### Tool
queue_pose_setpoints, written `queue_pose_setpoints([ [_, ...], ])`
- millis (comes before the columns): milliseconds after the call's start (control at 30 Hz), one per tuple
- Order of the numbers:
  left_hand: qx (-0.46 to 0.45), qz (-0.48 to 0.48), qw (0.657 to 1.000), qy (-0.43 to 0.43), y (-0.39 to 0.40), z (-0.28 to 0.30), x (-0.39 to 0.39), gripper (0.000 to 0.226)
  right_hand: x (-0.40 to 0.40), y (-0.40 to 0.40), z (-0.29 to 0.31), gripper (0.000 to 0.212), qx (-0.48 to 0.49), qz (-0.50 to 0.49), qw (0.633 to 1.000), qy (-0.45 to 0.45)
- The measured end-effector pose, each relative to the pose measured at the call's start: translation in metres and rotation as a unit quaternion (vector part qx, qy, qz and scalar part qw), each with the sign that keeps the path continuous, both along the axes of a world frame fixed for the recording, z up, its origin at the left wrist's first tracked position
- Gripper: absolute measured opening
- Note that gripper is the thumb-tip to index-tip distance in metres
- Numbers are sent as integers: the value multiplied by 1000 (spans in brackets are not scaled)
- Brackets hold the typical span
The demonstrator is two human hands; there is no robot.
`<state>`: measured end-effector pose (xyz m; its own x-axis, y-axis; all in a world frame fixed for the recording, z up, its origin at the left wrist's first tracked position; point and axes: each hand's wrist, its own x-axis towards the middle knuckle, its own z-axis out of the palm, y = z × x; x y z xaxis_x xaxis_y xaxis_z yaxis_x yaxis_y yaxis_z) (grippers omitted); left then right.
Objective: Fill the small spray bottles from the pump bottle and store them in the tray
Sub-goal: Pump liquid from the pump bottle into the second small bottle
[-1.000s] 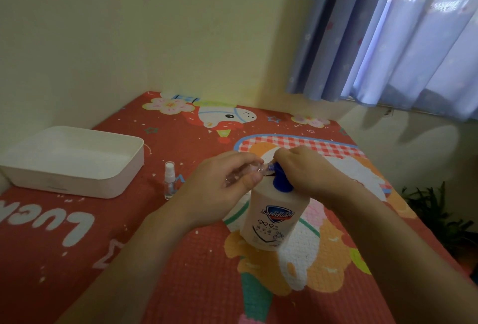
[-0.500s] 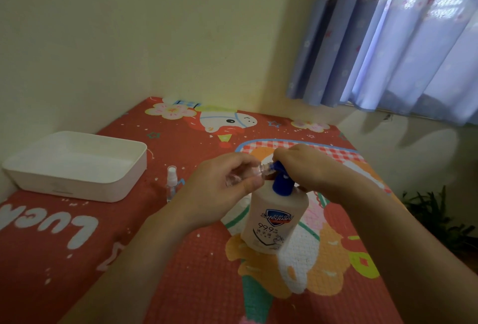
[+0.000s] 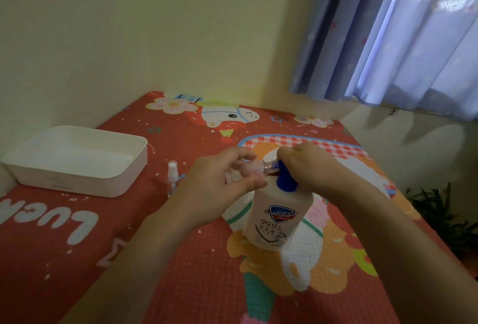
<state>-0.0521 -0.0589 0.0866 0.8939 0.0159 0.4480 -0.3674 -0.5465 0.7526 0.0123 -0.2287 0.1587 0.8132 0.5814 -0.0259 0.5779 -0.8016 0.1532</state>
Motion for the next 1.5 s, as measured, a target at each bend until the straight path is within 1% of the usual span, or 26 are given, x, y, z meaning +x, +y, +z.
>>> queue_pose_setpoints([
  [133, -6, -1, 1000, 6, 0, -2, -1, 39, 2, 0, -6, 18, -16, 4, 1000, -5],
  [333, -4, -8, 1000, 11, -2, -3, -2, 42, 0, -1, -6, 20, -6, 3, 1000, -8],
  [500, 2, -7, 1000, 10, -3, -1, -2, 44, -4, 2, 3, 19, 16, -19, 999, 29],
  [600, 14, -7, 1000, -2, -3, 2, -2, 40, -9, 1, 13, 20, 43, -25, 996, 74],
  [667, 26, -3, 1000, -13, -3, 3, -2, 38, -10, 0, 15, 19, 47, -23, 995, 80],
  [767, 34, 3, 999, -29, -3, 2, 0, 34, -8, 0, 13, 13, 45, -20, 997, 64],
  [900, 36, 7, 999, -30, -3, 0, 1, 36, -4, -1, 6, 15, 23, -3, 1000, 18],
  [1033, 27, 8, 999, -30, -5, 0, 0, 40, 0, -3, 1, 17, 23, 0, 1000, 2],
  [1100, 23, 4, 999, -24, -4, -1, -1, 36, 2, -3, -3, 18, 18, 2, 1000, -8],
  [1167, 22, 0, 1000, -19, -4, -3, -1, 32, 2, -2, -7, 18, 14, 2, 1000, -14],
  [1267, 20, 7, 1000, -14, -4, -7, -2, 34, 0, 0, -9, 18, 14, 3, 1000, -18],
  [1400, 15, 12, 1000, -7, -5, -8, -2, 29, -2, 0, -7, 19, 9, 4, 1000, -19],
  [1500, 22, 12, 1000, -4, -6, -6, -3, 32, -4, 0, -5, 18, 10, 0, 1000, -8],
])
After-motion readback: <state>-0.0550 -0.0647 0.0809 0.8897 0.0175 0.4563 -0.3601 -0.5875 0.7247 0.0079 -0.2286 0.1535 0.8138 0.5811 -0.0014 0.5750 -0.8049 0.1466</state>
